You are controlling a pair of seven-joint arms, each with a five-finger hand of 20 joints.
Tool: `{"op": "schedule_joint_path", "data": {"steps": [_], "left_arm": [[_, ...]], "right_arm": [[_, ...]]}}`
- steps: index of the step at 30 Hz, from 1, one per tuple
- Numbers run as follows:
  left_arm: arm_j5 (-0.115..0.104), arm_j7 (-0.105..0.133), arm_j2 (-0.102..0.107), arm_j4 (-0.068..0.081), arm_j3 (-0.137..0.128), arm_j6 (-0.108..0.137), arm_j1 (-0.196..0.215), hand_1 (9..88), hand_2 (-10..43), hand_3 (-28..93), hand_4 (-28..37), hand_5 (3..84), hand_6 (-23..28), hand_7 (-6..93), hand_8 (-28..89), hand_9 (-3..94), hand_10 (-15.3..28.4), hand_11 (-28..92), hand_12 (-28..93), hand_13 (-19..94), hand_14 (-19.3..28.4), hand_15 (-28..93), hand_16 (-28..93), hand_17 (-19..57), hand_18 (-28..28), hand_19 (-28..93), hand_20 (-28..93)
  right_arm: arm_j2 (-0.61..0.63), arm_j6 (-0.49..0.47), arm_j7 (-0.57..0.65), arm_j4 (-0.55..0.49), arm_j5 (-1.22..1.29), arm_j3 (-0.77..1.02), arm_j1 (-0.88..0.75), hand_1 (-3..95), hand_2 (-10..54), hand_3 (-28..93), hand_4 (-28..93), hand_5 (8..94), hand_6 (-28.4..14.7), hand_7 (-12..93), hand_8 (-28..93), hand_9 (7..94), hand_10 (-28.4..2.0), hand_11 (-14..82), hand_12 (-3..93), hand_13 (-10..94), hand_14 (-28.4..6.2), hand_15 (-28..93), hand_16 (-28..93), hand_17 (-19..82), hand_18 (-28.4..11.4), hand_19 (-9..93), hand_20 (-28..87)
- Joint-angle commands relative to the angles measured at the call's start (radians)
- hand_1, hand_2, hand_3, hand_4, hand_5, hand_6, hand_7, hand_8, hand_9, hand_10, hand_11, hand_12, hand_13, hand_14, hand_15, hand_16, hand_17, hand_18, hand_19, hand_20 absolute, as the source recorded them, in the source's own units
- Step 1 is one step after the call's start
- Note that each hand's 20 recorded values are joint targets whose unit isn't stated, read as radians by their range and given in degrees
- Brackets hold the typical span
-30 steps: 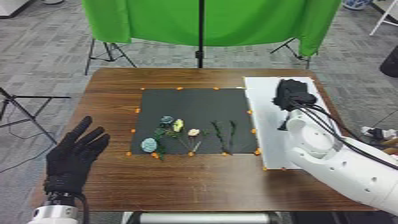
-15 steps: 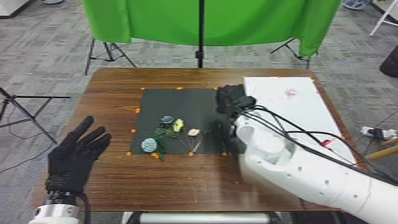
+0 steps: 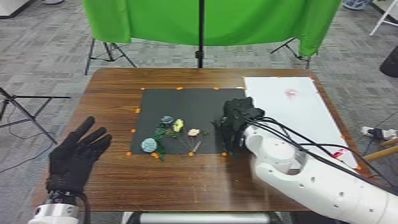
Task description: Arrange flowers
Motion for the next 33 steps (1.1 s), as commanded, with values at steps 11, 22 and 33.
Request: {"op": "schedule_joint_path", "data": {"steps": [11,22,33], "left_arm": [[0.011,0.002,-0.007,0.003,0.002,-0.005,0.018,22.3,5.1,80,-28.3,36.0,7.9,11.4,-10,34.7,20.4,23,11,24,28.4,51,-9,-9.3,26.4,55,14],[-0.014,0.046,0.022,-0.002,0.003,0.013,0.031,22.4,5.1,80,-28.3,35.9,7.9,11.3,-10,34.6,20.4,23,11,24,28.4,51,-9,-9.3,26.4,55,14],[-0.033,0.069,0.040,-0.009,0.004,0.028,0.032,22.2,5.0,80,-28.2,35.9,7.8,11.4,-10,34.7,20.6,23,11,24,28.4,51,-9,-9.3,26.5,55,15]], "right_arm": [[0.117,0.081,-0.001,-0.077,0.057,0.134,-0.026,33.2,-9.5,82,-28,58.2,-0.8,15,-13,61.1,-13.2,38.3,16.9,55,-11.0,75,14,17,-20.9,79,46],[0.128,0.181,0.124,0.249,0.143,-0.066,0.303,31.8,-9.5,82,-28,56.3,-1.3,15,-13,57.0,-14.1,26.9,13.7,53,-11.7,74,11,19,-20.8,81,45],[0.047,-0.062,0.162,0.408,0.209,0.002,0.309,31.9,-9.5,83,-28,50.9,-0.6,14,-13,51.8,-15.0,20.1,13.6,49,-12.8,73,10,17,-20.7,79,45]]}}
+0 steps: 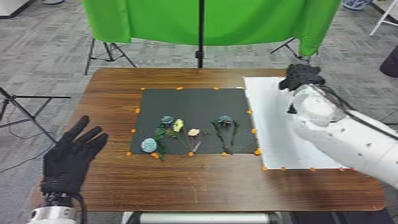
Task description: Arrange flowers
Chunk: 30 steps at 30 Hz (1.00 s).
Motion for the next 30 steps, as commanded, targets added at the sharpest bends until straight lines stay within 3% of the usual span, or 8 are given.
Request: {"op": "schedule_joint_path", "data": {"steps": [1,8,14,16,17,18,24,30], "left_arm": [[-0.006,-0.020,0.000,-0.005,-0.002,0.017,0.008,22.2,4.9,80,-28.2,35.9,7.8,11.4,-10,34.7,20.5,23,11,24,28.4,51,-9,-9.3,26.5,55,15],[-0.004,-0.024,-0.005,-0.005,-0.003,0.013,-0.001,22.4,4.9,80,-28.3,35.9,7.8,11.4,-10,34.7,20.5,23,11,24,28.4,51,-9,-9.3,26.4,55,15],[-0.012,-0.010,0.016,-0.001,0.010,0.008,-0.014,22.3,4.9,80,-28.3,35.9,7.8,11.4,-10,34.6,20.5,23,11,24,28.4,51,-9,-9.3,26.4,55,15],[0.000,-0.034,0.003,0.005,0.013,0.001,-0.028,22.3,4.9,80,-28.3,35.9,7.8,11.4,-10,34.7,20.5,23,11,24,28.4,51,-9,-9.3,26.4,55,15],[0.017,-0.065,-0.019,0.008,0.007,-0.024,-0.035,22.3,4.9,80,-28.3,35.9,7.8,11.4,-10,34.7,20.6,23,11,24,28.4,51,-9,-9.3,26.4,55,15],[0.014,-0.053,-0.012,0.008,0.015,-0.022,-0.037,22.3,4.9,80,-28.3,35.9,7.8,11.4,-10,34.7,20.6,23,11,24,28.4,51,-9,-9.3,26.5,55,15],[0.018,-0.050,-0.016,0.011,0.026,-0.023,-0.047,22.4,5.0,80,-28.2,35.9,7.9,11.4,-10,34.7,20.5,23,11,24,28.4,51,-9,-9.3,26.4,55,15],[0.035,-0.079,-0.048,0.009,0.013,-0.033,-0.040,22.4,5.0,80,-28.2,35.9,7.9,11.4,-10,34.7,20.5,23,11,24,28.4,51,-9,-9.3,26.4,55,15]], "right_arm": [[-0.056,-0.162,0.037,0.052,0.051,0.084,-0.003,32.0,-9.5,83,-28,50.5,-0.4,14,-13,51.4,-15.0,19.8,13.7,49,-12.7,72,10,16,-20.7,78,45],[-0.088,-0.240,0.013,0.085,0.036,0.106,-0.028,32.0,-9.5,83,-28,47.6,1.2,14,-13,49.7,-14.8,18.1,13.9,47,-12.5,70,9,15,-20.3,77,44],[-0.096,-0.252,0.042,0.125,0.078,0.089,0.008,33.4,-9.5,84,-28,46.8,2.9,14,-13,50.7,-13.7,17.4,13.9,48,-12.1,68,8,14,-20.0,76,43],[-0.089,-0.259,0.042,0.130,0.080,0.082,0.011,33.7,-9.5,84,-28,46.8,3.0,15,-13,50.9,-13.8,17.3,13.9,48,-12.3,67,8,14,-20.0,75,43],[-0.081,-0.267,0.032,0.126,0.083,0.090,0.002,34.0,-9.5,83,-28,46.8,3.1,15,-13,50.9,-13.8,17.3,13.9,49,-12.3,67,8,14,-20.0,75,43],[-0.081,-0.292,0.019,0.127,0.088,0.102,-0.003,34.6,-9.5,83,-28,47.6,3.1,15,-13,51.7,-13.5,17.2,13.9,49,-12.0,66,8,15,-19.9,75,43],[-0.088,-0.316,-0.006,0.134,0.037,0.114,-0.039,42.6,-9.5,76,-28,61.7,4.9,17,-14,67.2,-8.9,20.2,14.5,61,-7.0,59,13,22,-18.7,80,41],[-0.075,-0.266,-0.034,0.101,0.001,0.113,-0.085,58.4,-9.5,61,-28,84.5,5.1,20,-1,92.3,-4.3,10.3,33.3,78,-1.5,63,20,31,-17.2,87,40]]}}
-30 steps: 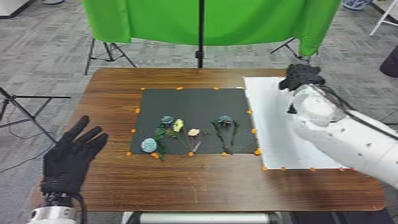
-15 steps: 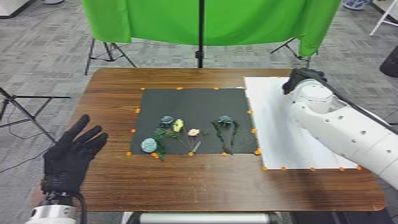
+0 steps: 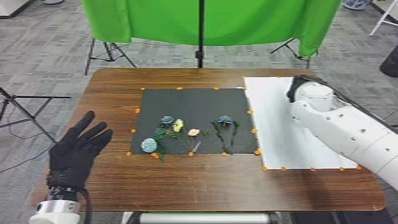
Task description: Arrange flowers
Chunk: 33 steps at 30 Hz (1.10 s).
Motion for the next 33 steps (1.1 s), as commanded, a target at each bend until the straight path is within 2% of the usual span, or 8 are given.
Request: {"op": "schedule_joint_path", "data": {"steps": [1,6,8,10,13,18,24,33], "left_arm": [[0.026,-0.043,-0.044,0.004,-0.010,-0.025,0.012,22.4,5.0,80,-28.2,35.9,7.9,11.4,-10,34.6,20.5,23,11,24,28.4,51,-9,-9.3,26.4,55,15],[0.034,-0.040,-0.046,0.001,-0.024,-0.025,0.014,22.4,5.0,80,-28.3,35.9,7.8,11.4,-10,34.6,20.5,23,11,24,28.4,51,-9,-9.2,26.4,55,15],[0.035,-0.062,-0.067,0.000,-0.029,-0.027,0.018,22.4,5.0,80,-28.3,35.9,7.8,11.4,-10,34.6,20.5,23,11,24,28.4,51,-9,-9.2,26.4,55,15],[0.032,-0.063,-0.054,0.004,-0.028,-0.032,0.023,22.4,5.0,80,-28.3,35.9,7.8,11.4,-10,34.6,20.5,23,11,24,28.4,51,-9,-9.2,26.3,55,15],[0.016,-0.032,-0.031,0.007,-0.015,-0.025,0.025,22.4,5.0,80,-28.3,35.9,7.8,11.5,-10,34.6,20.5,23,11,24,28.4,51,-9,-9.2,26.4,55,15],[0.028,-0.054,-0.040,0.009,-0.014,-0.036,0.015,22.5,5.0,80,-28.3,35.9,7.8,11.5,-10,34.7,20.5,23,11,24,28.4,51,-9,-9.3,26.4,55,15],[0.055,-0.106,-0.074,0.015,-0.020,-0.063,0.003,22.4,5.1,80,-28.3,35.9,7.9,11.4,-10,34.6,20.5,23,11,24,28.4,51,-9,-9.3,26.4,55,15],[0.037,-0.075,-0.047,0.016,-0.004,-0.049,0.001,22.4,5.1,80,-28.3,35.9,7.9,11.4,-10,34.7,20.5,23,11,24,28.4,51,-9,-9.4,26.4,55,15]], "right_arm": [[0.021,0.100,-0.035,-0.043,-0.070,-0.010,-0.077,58.9,-9.5,61,-28,85.6,5.0,19,-1,93.2,-4.1,11.8,33.4,79,-1.4,63,19,32,-17.4,87,40],[0.091,0.343,-0.002,-0.187,-0.090,-0.041,-0.109,58.3,-9.5,64,-28,87.6,4.1,18,0,93.7,-4.6,15.7,32.6,81,-1.5,64,19,33,-17.8,88,40],[0.107,0.422,0.012,-0.255,-0.102,-0.045,-0.124,58.0,-9.5,66,-28,87.9,3.7,18,1,93.7,-5.0,16.5,32.3,81,-1.8,64,19,33,-18.0,89,40],[0.132,0.474,0.033,-0.333,-0.136,-0.064,-0.131,57.4,-9.5,67,-28,88.0,3.4,18,1,93.7,-5.5,17.0,32.1,81,-1.9,64,20,33,-18.1,89,40],[0.155,0.457,0.027,-0.461,-0.140,-0.018,-0.191,56.7,-9.5,68,-28,88.2,3.0,17,2,93.7,-5.9,17.6,31.8,81,-2.1,65,20,33,-18.5,89,40],[0.122,0.350,0.021,-0.650,-0.096,0.160,-0.405,56.5,-9.5,70,-28,87.2,1.8,17,3,93.7,-6.9,16.0,34.1,78,-3.6,67,21,31,-19.5,90,40],[0.097,0.332,0.038,-0.688,-0.139,0.131,-0.466,56.2,-9.5,70,-28,86.2,1.7,18,3,93.5,-7.1,15.9,34.7,76,-4.3,69,20,29,-19.8,89,41],[0.094,0.310,0.065,-0.698,-0.239,0.066,-0.488,56.2,-9.5,69,-28,83.9,1.2,17,2,91.6,-7.3,16.1,35.2,75,-4.9,69,20,28,-20.1,88,41]]}}
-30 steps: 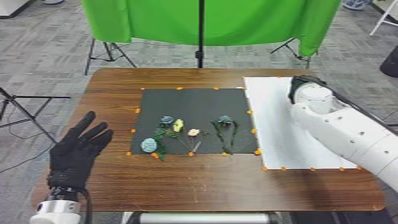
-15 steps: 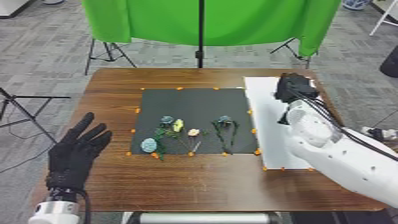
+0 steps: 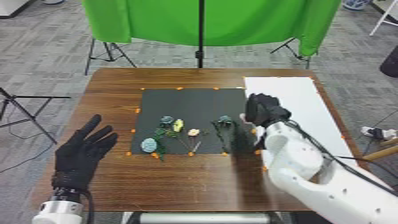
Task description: Arrange flowers
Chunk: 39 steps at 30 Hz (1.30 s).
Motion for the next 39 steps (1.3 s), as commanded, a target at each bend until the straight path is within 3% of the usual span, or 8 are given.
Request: {"op": "schedule_joint_path", "data": {"steps": [1,4,10,19,25,30,32,39], "left_arm": [[-0.007,0.021,0.012,0.008,0.016,0.001,0.005,22.4,5.1,80,-28.3,36.0,7.9,11.4,-10,34.7,20.5,23,11,24,28.4,51,-9,-9.4,26.4,55,15],[0.000,0.001,-0.001,0.008,0.008,-0.004,0.006,22.4,5.1,80,-28.3,35.9,7.9,11.4,-10,34.7,20.6,23,11,24,28.4,51,-9,-9.4,26.4,55,15],[-0.003,0.005,-0.006,0.006,0.010,0.007,0.010,22.5,5.1,80,-28.3,36.0,7.9,11.4,-10,34.7,20.6,23,11,24,28.4,51,-9,-9.3,26.4,55,15],[-0.005,0.015,-0.006,0.005,0.002,0.011,0.017,22.4,5.3,80,-28.3,36.0,7.9,11.3,-10,34.8,20.6,24,11,24,28.4,51,-9,-9.3,26.4,55,15],[0.007,-0.006,-0.022,0.011,-0.003,-0.007,0.004,22.3,5.2,80,-28.3,36.0,7.9,11.3,-10,34.8,20.6,23,11,24,28.4,51,-9,-9.3,26.4,55,15],[0.002,0.040,-0.012,0.017,0.009,-0.012,-0.003,21.7,5.4,79,-28.3,36.3,7.5,11.1,-10,35.0,20.2,23,11,24,28.4,51,-9,-9.4,26.4,55,15],[0.002,0.038,-0.017,0.021,0.007,-0.019,-0.002,21.2,5.5,79,-28.3,36.8,7.0,10.6,-10,35.4,19.6,22,10,24,28.4,51,-9,-9.4,26.4,55,15],[0.013,0.029,-0.033,0.031,0.003,-0.020,-0.006,20.0,5.7,78,-28.3,36.4,5.1,10.1,-10,35.5,18.3,20,10,24,28.4,49,-9,-9.7,26.4,54,14]], "right_arm": [[-0.011,-0.014,0.030,-0.004,-0.053,-0.050,-0.030,55.9,-9.5,69,-28,83.3,1.1,16,2,91.3,-7.2,15.9,35.3,74,-5.0,69,20,28,-20.2,88,41],[-0.011,-0.032,0.022,-0.011,-0.049,-0.026,-0.049,55.6,-9.5,69,-28,80.6,0.8,16,0,90.1,-7.4,13.8,36.0,73,-5.0,68,22,27,-20.3,87,42],[-0.020,-0.114,-0.004,-0.048,-0.026,0.052,-0.105,53.1,-9.5,67,-28,72.6,0.7,15,-5,85.0,-8.0,15.0,34.7,68,-6.6,69,21,24,-21.1,85,45],[-0.036,-0.200,-0.026,-0.146,0.041,0.192,-0.191,44.3,-9.5,71,-28,59.9,-1.4,13,-12,70.0,-12.4,38.1,18.3,59,-11.2,77,15,18,-24.4,79,51],[-0.068,-0.096,-0.067,-0.180,0.284,0.399,-0.295,38.0,-9.5,69,-28,59.2,-1.8,13,-12,68.1,-13.3,37.4,16.8,57,-12.3,77,15,18,-24.5,79,52],[-0.173,0.120,-0.182,-0.208,0.592,0.649,-0.469,28.8,-7.6,73,-28,61.8,-0.9,15,-13,65.2,-14.6,26.4,14.7,50,-15.1,62,9,6,-21.0,62,38],[-0.207,0.174,-0.285,-0.200,0.753,0.720,-0.524,27.0,-5.2,74,-28,61.6,-0.2,15,-13,62.7,-15.2,22.4,14.1,47,-16.2,55,9,3,-22.1,56,30],[-0.305,0.163,-0.556,-0.155,1.216,0.879,-0.634,21.8,1.3,75,-28,51.7,2.0,13,-13,51.7,-15.1,15.2,13.0,36,-19.1,41,10,-1,-23.8,53,23]]}}
